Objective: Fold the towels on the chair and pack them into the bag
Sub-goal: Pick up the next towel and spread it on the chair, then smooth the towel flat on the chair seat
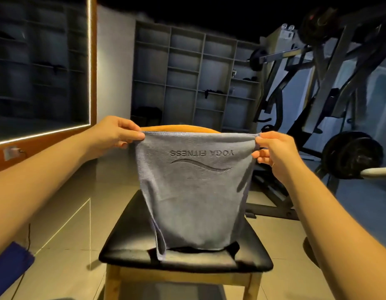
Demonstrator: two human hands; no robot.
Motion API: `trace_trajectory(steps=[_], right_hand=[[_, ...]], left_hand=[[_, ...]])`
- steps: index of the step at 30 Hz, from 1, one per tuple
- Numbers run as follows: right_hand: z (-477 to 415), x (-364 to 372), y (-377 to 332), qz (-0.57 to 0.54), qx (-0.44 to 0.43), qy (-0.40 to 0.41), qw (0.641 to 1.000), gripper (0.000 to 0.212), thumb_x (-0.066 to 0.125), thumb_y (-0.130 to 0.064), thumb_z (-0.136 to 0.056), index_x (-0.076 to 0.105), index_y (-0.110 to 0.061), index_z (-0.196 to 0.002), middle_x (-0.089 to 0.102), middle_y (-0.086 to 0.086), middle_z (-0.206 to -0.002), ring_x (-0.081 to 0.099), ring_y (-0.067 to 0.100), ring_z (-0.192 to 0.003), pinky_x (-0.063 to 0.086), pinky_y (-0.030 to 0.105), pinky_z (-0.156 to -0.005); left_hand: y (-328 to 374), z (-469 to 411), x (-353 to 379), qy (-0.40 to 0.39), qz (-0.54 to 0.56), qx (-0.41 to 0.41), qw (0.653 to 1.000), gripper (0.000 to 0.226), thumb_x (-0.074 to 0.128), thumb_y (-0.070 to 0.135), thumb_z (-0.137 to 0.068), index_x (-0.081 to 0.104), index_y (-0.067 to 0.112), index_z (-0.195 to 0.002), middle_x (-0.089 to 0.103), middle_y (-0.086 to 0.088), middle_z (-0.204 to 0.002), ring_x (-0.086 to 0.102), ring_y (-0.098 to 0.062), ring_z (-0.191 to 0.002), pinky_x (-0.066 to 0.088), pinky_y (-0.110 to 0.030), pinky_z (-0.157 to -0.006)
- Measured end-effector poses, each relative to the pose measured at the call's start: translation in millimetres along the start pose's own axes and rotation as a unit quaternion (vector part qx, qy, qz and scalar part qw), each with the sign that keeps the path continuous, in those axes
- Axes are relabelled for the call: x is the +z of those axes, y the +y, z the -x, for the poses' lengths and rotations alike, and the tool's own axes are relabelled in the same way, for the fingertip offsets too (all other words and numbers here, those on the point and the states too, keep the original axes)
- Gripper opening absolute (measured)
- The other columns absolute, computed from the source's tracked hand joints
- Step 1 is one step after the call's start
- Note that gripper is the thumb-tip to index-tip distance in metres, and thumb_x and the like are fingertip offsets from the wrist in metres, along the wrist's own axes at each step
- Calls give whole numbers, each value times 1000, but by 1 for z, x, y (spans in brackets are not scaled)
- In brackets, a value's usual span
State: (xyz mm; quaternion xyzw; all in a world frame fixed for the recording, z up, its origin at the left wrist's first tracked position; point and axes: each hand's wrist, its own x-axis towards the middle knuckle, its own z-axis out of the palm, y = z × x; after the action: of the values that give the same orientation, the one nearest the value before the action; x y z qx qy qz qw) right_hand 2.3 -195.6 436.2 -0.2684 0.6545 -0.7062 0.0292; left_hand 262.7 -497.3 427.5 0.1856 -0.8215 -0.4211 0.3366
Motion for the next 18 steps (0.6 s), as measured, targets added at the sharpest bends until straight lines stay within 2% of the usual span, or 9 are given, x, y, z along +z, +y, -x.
trace_trajectory(steps=[3,6,11,14,16,18], right_hand=[[-6,6,5,-19,4,13,1000,9,60,-4,-99,65,-8,-104,67,16,-90,69,20,-52,57,27,-48],[-15,16,14,-42,-1,32,999,9,58,-4,-101,64,-11,-101,68,15,-91,72,24,-61,61,31,-55],[-45,31,40,-54,43,37,997,13,57,-1,-100,63,-3,-112,68,18,-87,72,25,-58,62,32,-55],[-70,43,56,-35,63,33,997,19,53,2,-101,62,3,-118,70,25,-97,74,27,-62,64,36,-61],[-84,49,59,-39,70,48,996,20,51,3,-100,66,2,-114,72,25,-102,75,30,-69,65,38,-66],[-91,50,57,-56,58,61,995,18,53,2,-100,70,-5,-101,73,22,-100,77,32,-77,65,40,-73]], left_hand=[[-4,-10,4,6,-2,4,1000,20,72,23,-92,75,5,-99,71,-5,-88,63,-18,-86,49,-26,-67],[-8,-27,9,42,2,23,999,18,72,21,-93,73,4,-101,74,-4,-77,68,-12,-69,54,-20,-57],[-14,-62,33,98,36,11,995,13,65,0,-96,65,-5,-109,69,-25,-92,72,-10,-55,57,-18,-51],[-29,-89,49,99,19,-3,995,21,61,-4,-97,64,-12,-117,68,-34,-104,69,-8,-51,59,-19,-53],[-34,-103,53,112,19,10,993,19,61,-5,-97,66,-12,-115,68,-35,-106,68,-7,-50,60,-19,-56],[-30,-110,55,135,33,41,990,17,59,-3,-99,67,-9,-113,68,-31,-104,67,-3,-52,59,-19,-59]])
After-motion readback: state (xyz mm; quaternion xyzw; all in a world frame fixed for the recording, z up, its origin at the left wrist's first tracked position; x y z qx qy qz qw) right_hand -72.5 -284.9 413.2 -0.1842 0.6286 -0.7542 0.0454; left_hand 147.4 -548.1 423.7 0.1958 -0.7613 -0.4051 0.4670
